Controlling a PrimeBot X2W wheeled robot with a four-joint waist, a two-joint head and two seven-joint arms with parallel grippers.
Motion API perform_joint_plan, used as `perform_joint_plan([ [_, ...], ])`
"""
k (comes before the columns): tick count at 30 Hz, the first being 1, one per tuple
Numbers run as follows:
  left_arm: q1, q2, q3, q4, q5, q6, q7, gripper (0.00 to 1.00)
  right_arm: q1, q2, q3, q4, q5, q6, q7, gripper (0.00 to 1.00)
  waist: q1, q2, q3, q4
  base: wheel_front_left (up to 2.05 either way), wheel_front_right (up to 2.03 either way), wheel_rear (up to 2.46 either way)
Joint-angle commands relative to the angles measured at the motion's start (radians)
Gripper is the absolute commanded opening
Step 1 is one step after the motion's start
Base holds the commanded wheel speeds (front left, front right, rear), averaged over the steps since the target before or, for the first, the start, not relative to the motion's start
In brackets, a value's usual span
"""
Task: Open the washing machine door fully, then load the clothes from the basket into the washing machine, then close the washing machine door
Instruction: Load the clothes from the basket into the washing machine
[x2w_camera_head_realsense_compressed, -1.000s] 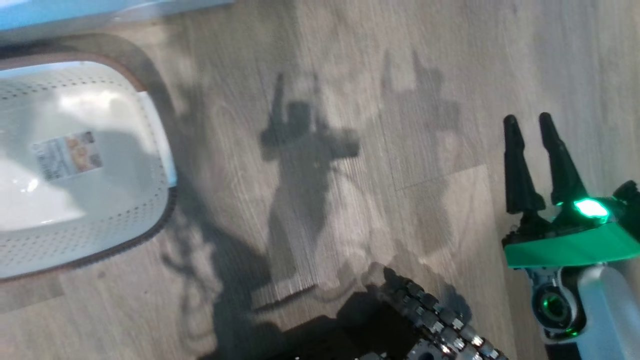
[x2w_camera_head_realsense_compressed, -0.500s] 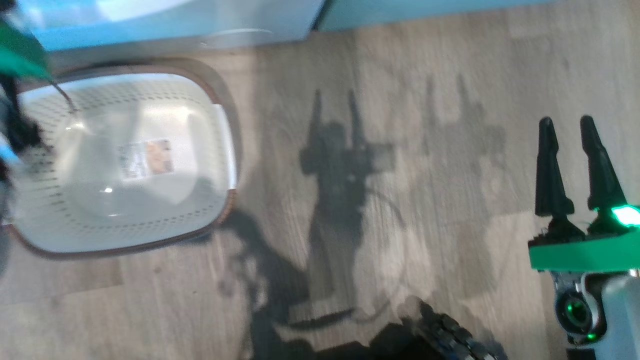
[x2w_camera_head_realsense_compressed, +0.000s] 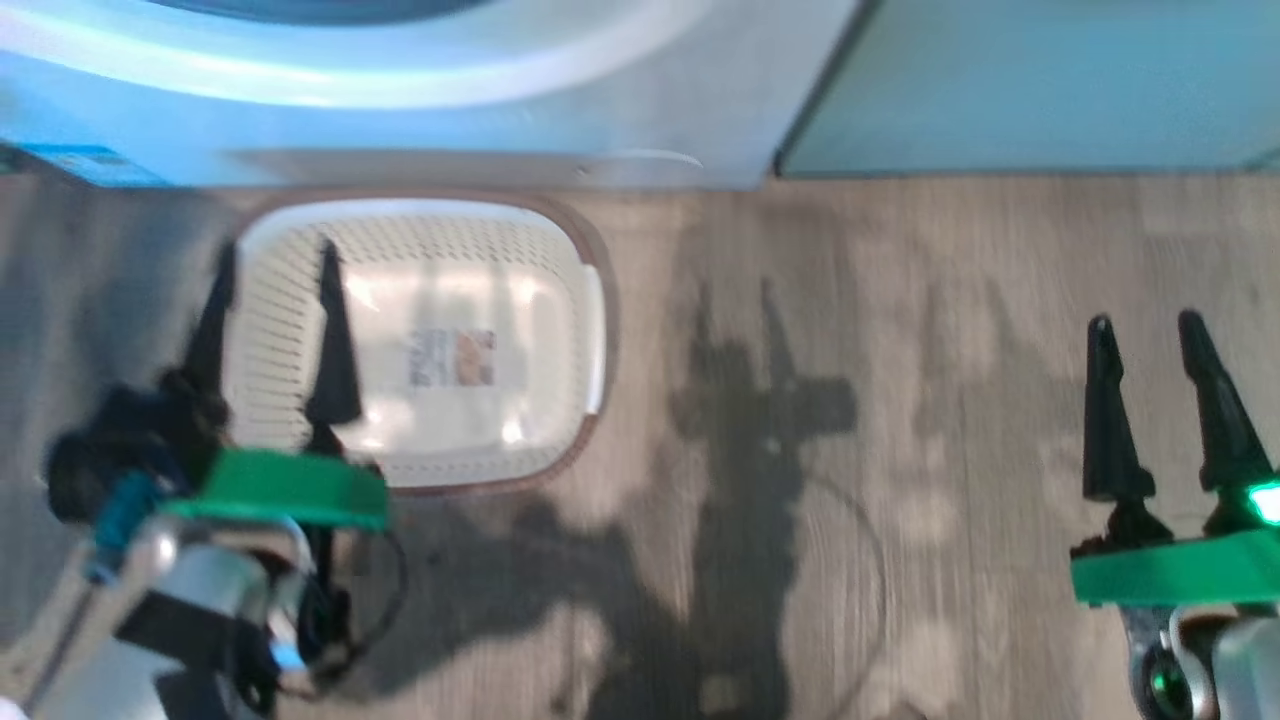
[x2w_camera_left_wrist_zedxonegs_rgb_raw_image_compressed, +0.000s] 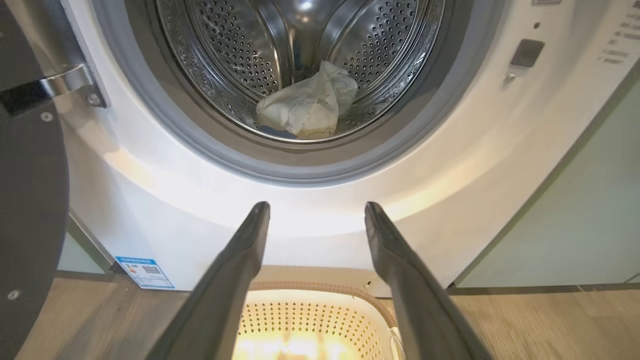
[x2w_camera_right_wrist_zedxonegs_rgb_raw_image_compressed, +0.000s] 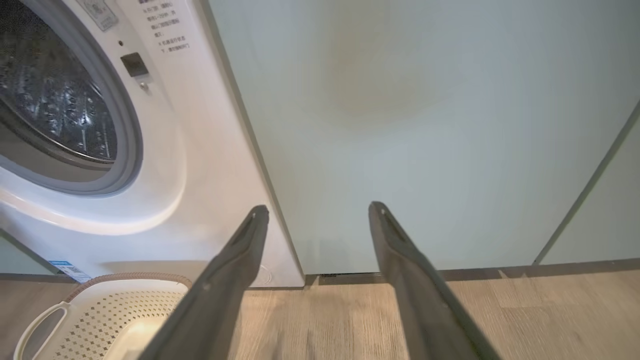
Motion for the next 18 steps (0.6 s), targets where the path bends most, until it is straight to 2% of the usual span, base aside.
perform_joint_plan([
  [1, 0.003, 0.015, 0.032, -0.032, 0.012, 0.049, -0.008, 1.0, 0.023, -0.023, 0.012, -0.025, -0.01, -0.003, -0.009, 1.0, 0.0001, -0.0001, -0.064, 0.054, 0.0, 0.0, 0.0],
  [10, 0.127, -0.074, -0.023, 0.003, 0.067, 0.038, -0.01, 1.0, 0.1, -0.052, 0.023, -0.001, -0.047, -0.003, -0.002, 1.0, 0.0001, -0.0001, -0.218, 0.115, 0.0, 0.0, 0.0],
  [18, 0.196, -0.126, -0.015, 0.046, 0.09, -0.008, -0.01, 1.0, 0.15, -0.064, 0.046, -0.009, -0.058, -0.003, 0.035, 1.0, 0.0001, -0.0001, -0.334, 0.13, 0.0, 0.0, 0.0],
])
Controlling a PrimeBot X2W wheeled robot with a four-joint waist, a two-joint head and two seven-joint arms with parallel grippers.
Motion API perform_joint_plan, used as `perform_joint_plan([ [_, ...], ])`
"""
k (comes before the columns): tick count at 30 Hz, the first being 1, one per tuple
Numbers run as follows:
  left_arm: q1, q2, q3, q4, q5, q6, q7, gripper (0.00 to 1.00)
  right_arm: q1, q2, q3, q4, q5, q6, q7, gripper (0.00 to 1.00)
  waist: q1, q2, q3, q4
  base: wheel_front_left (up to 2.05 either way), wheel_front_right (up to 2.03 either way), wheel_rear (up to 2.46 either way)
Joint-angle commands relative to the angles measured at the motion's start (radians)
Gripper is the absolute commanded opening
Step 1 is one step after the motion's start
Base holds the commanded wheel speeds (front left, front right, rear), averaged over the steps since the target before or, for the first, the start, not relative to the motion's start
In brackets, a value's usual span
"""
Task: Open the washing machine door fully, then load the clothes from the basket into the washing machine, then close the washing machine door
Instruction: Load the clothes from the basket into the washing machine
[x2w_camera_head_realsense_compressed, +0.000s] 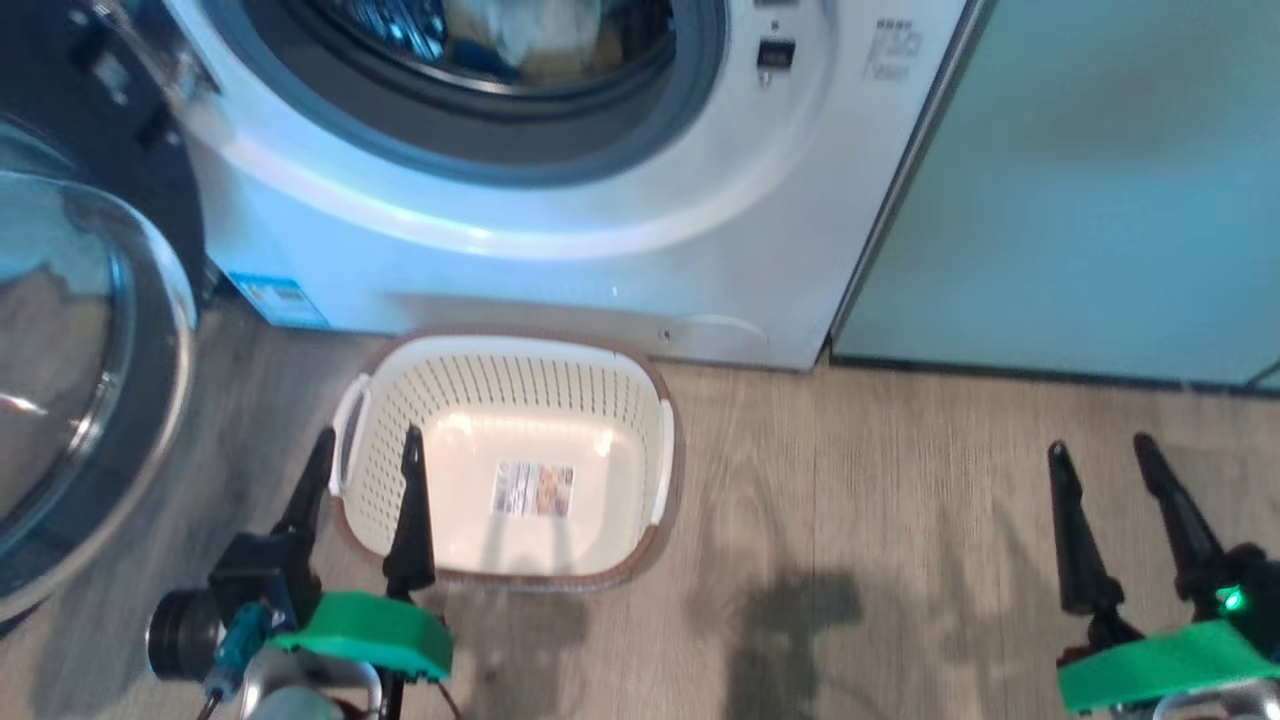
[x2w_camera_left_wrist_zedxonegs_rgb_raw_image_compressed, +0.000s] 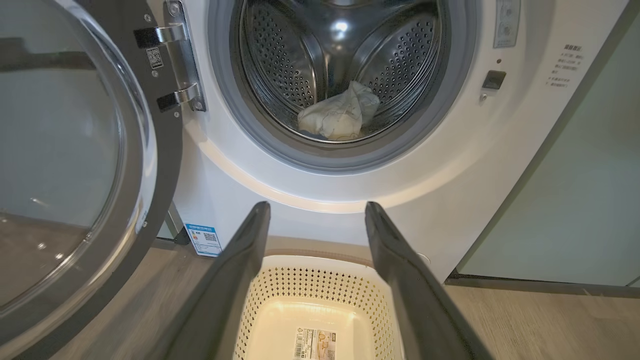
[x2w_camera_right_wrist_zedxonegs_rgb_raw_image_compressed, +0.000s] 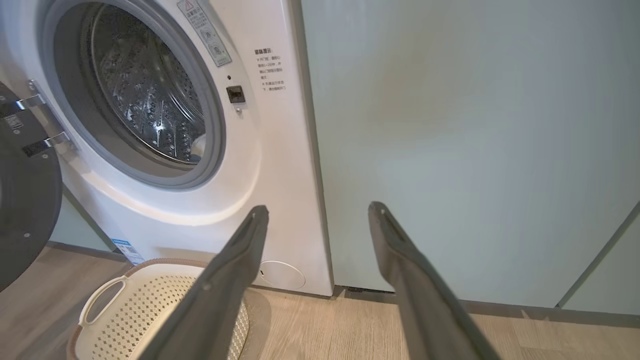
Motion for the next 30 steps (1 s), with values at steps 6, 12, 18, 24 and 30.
perform_joint_plan([
  [6, 0.028, -0.014, 0.064, 0.006, 0.002, -0.055, -0.005, 1.0, 0.033, -0.02, 0.026, -0.044, -0.014, -0.003, 0.023, 1.0, 0.0001, -0.0001, -0.107, -0.003, 0.0, 0.0, 0.0],
  [12, 0.072, -0.024, 0.082, 0.032, 0.008, -0.096, -0.005, 1.0, 0.084, -0.003, 0.027, -0.052, -0.017, -0.003, 0.037, 1.0, 0.0001, -0.0001, -0.178, -0.039, 0.0, 0.0, 0.0],
  [18, 0.095, -0.027, 0.088, 0.04, 0.012, -0.106, -0.005, 1.0, 0.111, 0.005, 0.026, -0.064, -0.023, -0.003, 0.048, 1.0, 0.0001, -0.0001, -0.21, -0.065, 0.0, 0.0, 0.0],
  [24, 0.106, -0.027, 0.09, 0.044, 0.014, -0.108, -0.005, 1.0, 0.121, 0.009, 0.027, -0.071, -0.023, -0.003, 0.054, 1.0, 0.0001, -0.0001, -0.22, -0.074, 0.0, 0.0, 0.0],
  [30, 0.107, -0.029, 0.09, 0.044, 0.016, -0.111, -0.005, 1.0, 0.125, 0.011, 0.024, -0.079, -0.026, -0.003, 0.055, 1.0, 0.0001, -0.0001, -0.22, -0.074, 0.0, 0.0, 0.0],
])
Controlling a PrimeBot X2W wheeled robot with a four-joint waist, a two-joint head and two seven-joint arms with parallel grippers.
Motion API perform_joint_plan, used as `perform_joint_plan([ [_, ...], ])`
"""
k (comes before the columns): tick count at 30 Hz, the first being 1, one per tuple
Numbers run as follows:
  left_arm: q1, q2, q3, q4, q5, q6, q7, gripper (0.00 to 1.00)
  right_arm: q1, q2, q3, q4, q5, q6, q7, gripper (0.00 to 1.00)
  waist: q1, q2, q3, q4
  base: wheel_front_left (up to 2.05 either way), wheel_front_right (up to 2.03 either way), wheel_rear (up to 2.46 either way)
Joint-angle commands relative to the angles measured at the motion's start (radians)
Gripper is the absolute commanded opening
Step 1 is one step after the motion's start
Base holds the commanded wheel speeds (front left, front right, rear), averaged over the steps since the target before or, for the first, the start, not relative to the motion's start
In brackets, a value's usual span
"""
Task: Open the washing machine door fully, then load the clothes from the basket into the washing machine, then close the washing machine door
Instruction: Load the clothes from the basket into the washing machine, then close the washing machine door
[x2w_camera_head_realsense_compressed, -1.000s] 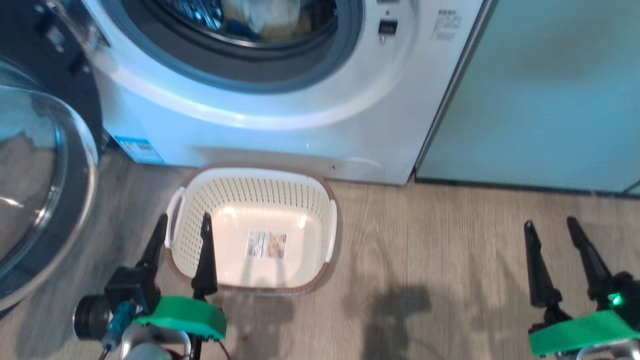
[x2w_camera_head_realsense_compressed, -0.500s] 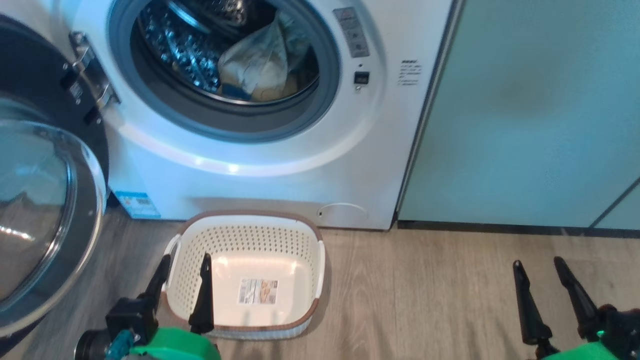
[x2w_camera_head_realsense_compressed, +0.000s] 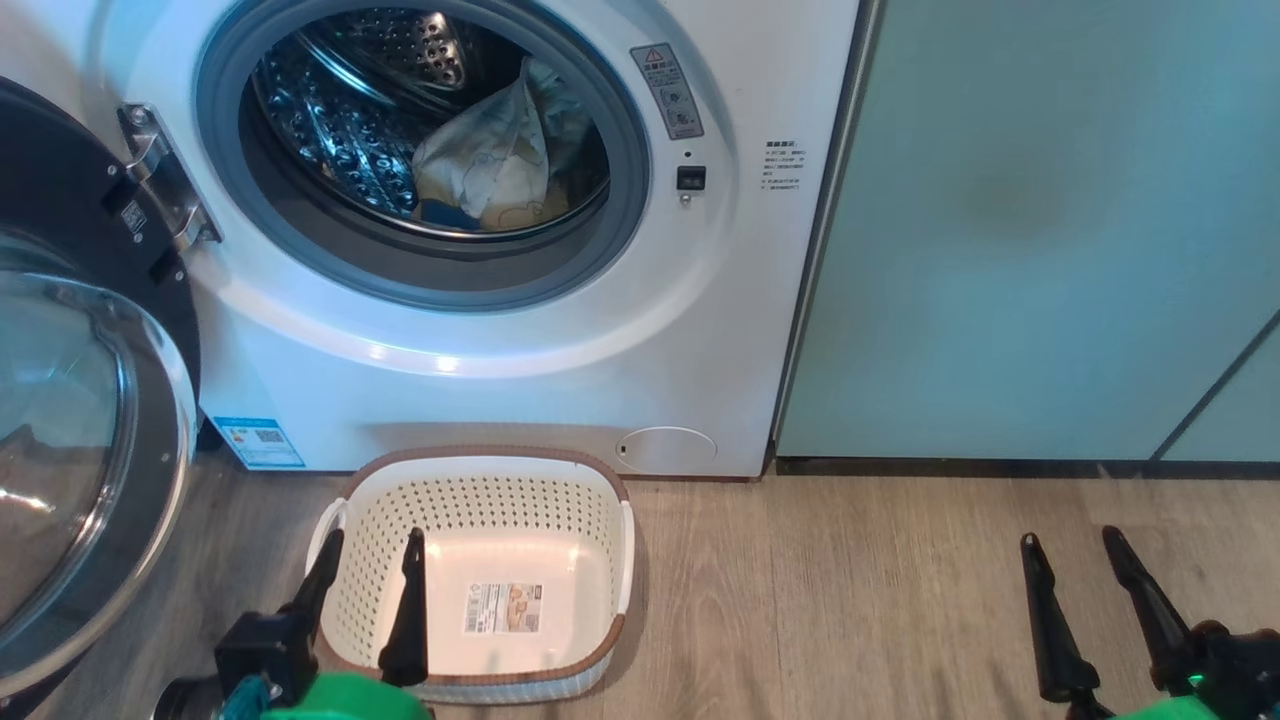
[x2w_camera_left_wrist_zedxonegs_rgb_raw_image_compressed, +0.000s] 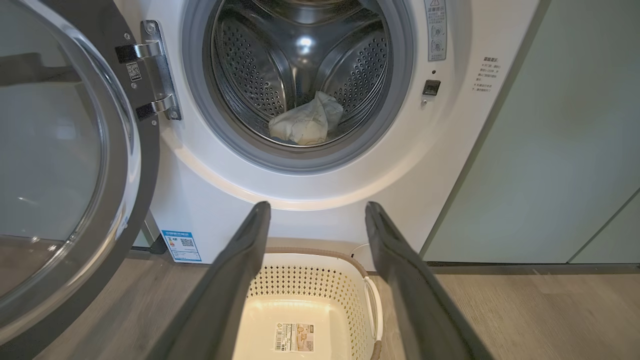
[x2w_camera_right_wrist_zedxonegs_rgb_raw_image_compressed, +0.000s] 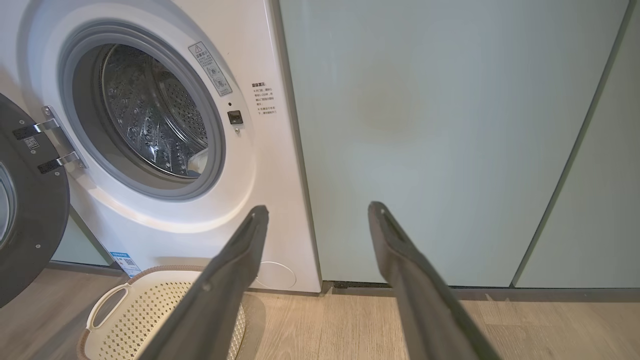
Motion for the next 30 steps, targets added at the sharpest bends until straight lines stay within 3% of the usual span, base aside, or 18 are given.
perform_joint_plan([
  [1, -0.035, 0.002, 0.047, -0.027, 0.016, 0.0, -0.005, 1.0, -0.025, -0.009, 0.015, -0.04, -0.01, -0.003, 0.002, 1.0, 0.0001, -0.0001, 0.0, 0.001, 0.0, 0.0, 0.0],
  [21, -0.044, -0.002, 0.04, -0.014, 0.027, -0.008, -0.005, 1.0, -0.027, -0.005, 0.018, -0.04, -0.01, -0.003, 0.001, 1.0, 0.0001, -0.0001, -0.003, 0.0, -0.03, 0.03, 0.0],
  [30, -0.05, -0.004, 0.038, -0.004, 0.035, -0.005, -0.005, 1.0, -0.027, -0.005, 0.015, -0.039, -0.009, -0.003, -0.001, 1.0, 0.0001, -0.0001, -0.001, 0.002, -1.01, 1.01, 0.0],
])
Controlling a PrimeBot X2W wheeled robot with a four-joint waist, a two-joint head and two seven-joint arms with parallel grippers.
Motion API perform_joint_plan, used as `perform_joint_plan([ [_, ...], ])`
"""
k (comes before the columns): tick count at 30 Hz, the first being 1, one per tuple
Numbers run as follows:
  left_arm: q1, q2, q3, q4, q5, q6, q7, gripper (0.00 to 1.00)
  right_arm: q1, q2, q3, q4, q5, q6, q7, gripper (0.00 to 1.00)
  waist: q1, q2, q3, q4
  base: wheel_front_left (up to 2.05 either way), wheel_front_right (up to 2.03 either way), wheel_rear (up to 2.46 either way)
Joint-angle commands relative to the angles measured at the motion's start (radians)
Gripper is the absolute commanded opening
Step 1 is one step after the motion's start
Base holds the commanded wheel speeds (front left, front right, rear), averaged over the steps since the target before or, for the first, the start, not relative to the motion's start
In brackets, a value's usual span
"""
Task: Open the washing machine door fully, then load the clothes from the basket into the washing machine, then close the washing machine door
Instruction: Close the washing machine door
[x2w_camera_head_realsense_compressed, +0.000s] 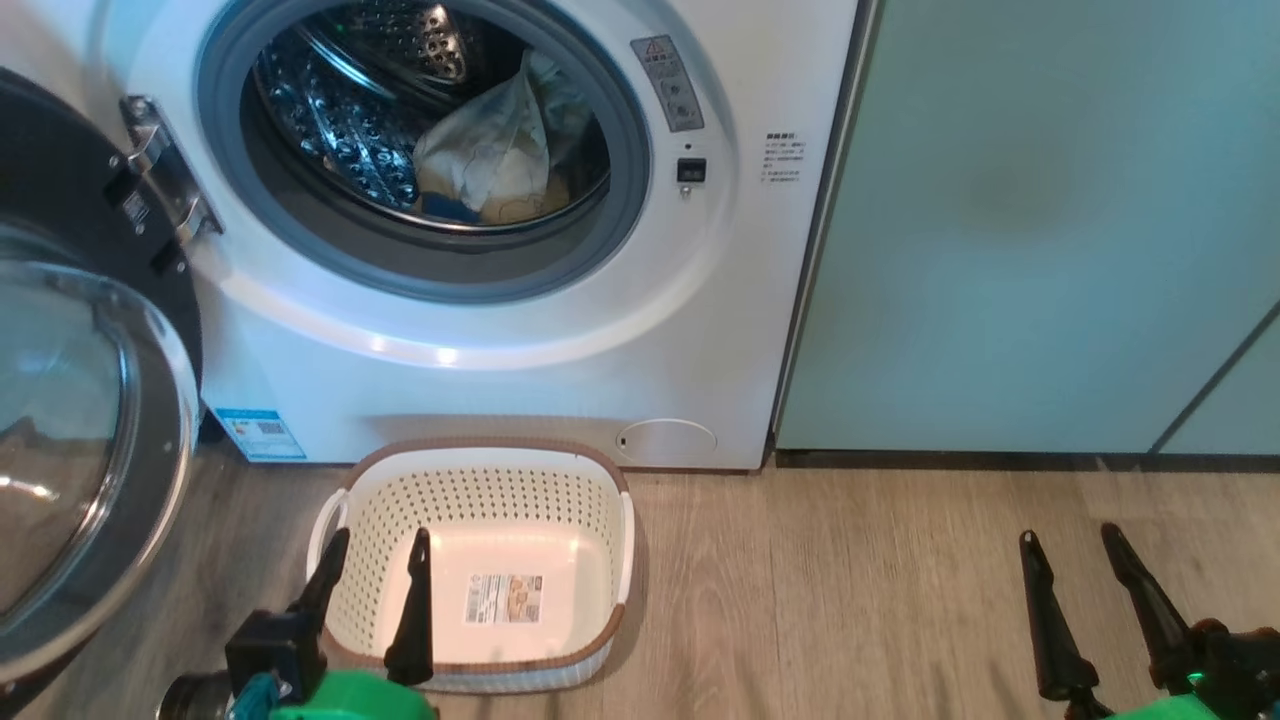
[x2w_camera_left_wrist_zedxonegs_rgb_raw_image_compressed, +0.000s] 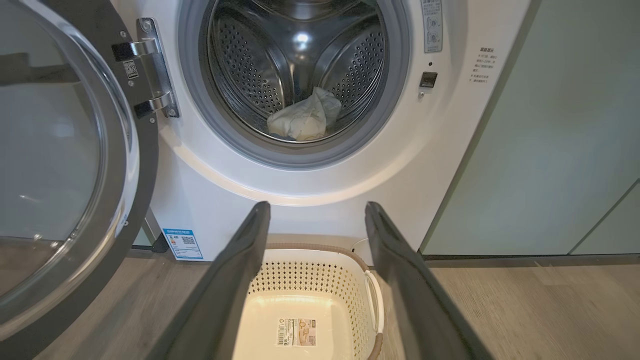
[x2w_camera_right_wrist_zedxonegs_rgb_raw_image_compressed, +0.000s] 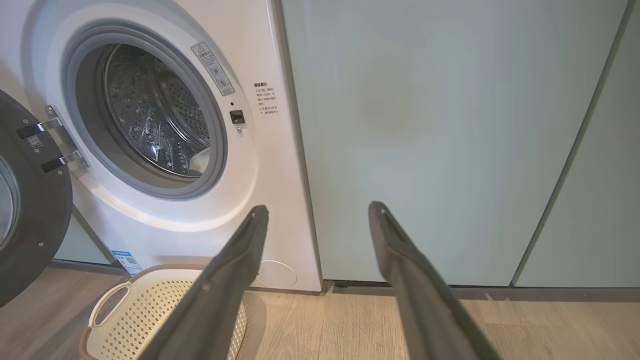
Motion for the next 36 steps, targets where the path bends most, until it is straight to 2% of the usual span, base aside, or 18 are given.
perform_joint_plan([
  [1, -0.048, 0.006, 0.039, -0.023, 0.01, 0.001, -0.005, 1.0, -0.026, -0.008, 0.016, -0.034, -0.004, -0.003, -0.001, 1.0, -0.0003, 0.0, 0.001, 0.002, -1.69, 1.69, 0.0],
  [15, -0.062, 0.016, 0.044, -0.024, 0.016, -0.008, -0.005, 1.0, -0.033, -0.004, 0.008, -0.031, -0.006, -0.003, -0.004, 1.0, -0.0003, 0.0, 0.019, 0.004, -1.59, 1.59, 0.0],
  [36, -0.068, 0.018, 0.036, -0.022, 0.026, -0.009, -0.005, 1.0, -0.03, 0.0, -0.003, -0.027, -0.01, -0.003, -0.007, 1.0, -0.0003, 0.0, 0.019, 0.019, -0.1, 0.1, 0.0],
])
